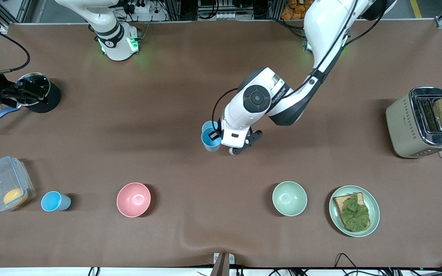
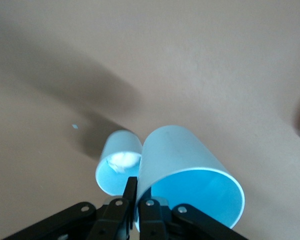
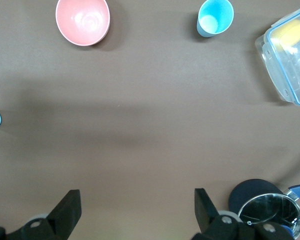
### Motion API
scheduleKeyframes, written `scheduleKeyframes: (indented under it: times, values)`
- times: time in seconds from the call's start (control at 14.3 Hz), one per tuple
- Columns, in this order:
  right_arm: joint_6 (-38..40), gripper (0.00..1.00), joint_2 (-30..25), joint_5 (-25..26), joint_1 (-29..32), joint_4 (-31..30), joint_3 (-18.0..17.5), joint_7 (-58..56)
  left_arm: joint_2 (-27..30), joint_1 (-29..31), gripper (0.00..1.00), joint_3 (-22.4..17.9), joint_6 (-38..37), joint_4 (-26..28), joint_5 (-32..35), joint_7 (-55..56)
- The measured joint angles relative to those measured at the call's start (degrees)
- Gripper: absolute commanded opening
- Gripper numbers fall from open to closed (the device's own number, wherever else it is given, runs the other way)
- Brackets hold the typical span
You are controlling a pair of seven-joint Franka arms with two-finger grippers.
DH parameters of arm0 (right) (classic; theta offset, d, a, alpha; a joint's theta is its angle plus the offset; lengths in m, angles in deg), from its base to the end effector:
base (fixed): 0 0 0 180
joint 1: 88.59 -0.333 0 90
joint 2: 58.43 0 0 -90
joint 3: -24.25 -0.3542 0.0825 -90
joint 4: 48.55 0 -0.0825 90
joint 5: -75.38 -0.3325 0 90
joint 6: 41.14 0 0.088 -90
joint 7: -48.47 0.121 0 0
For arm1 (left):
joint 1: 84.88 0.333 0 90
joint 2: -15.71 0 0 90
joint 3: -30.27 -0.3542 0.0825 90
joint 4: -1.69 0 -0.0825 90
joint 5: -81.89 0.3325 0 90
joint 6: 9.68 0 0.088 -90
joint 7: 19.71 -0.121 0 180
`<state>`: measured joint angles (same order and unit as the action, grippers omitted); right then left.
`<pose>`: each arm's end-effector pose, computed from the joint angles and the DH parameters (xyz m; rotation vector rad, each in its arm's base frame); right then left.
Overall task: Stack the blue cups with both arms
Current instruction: 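Lower the held blue cup into the placed cup with the left gripper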
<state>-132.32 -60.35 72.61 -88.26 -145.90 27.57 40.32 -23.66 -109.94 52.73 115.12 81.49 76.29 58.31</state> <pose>0.4876 -0.0259 0.6134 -3.0800 -0.1169 0.1059 0.5311 -0.4822 0.3802 2.6851 0.9536 -0.3185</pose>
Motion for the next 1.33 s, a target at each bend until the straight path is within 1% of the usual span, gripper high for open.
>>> scheduleKeyframes:
  times: [0.21, 0.42, 0.63, 1.33]
  values:
    - [-0.04, 1.00, 0.00, 0.00, -0.22, 0.00, -0.06, -0.04, 0.36, -0.81, 0.00, 0.20, -0.64, -0.61, -1.22, 2.12]
    - [-0.05, 1.00, -0.01, 0.00, -0.28, 0.00, -0.17, -0.04, 0.37, -1.46, 0.00, 0.27, -4.23, -0.60, -1.22, 2.65]
    - [-0.05, 1.00, -0.01, 0.00, -0.28, 0.01, -0.15, -0.04, 0.27, -1.93, 0.00, 0.27, -5.57, 0.19, -1.22, 2.66]
    - [-0.04, 1.00, -0.01, 0.00, -0.27, 0.01, -0.10, -0.04, -0.13, -1.81, 0.00, -0.09, -6.01, 2.54, -1.22, 1.63]
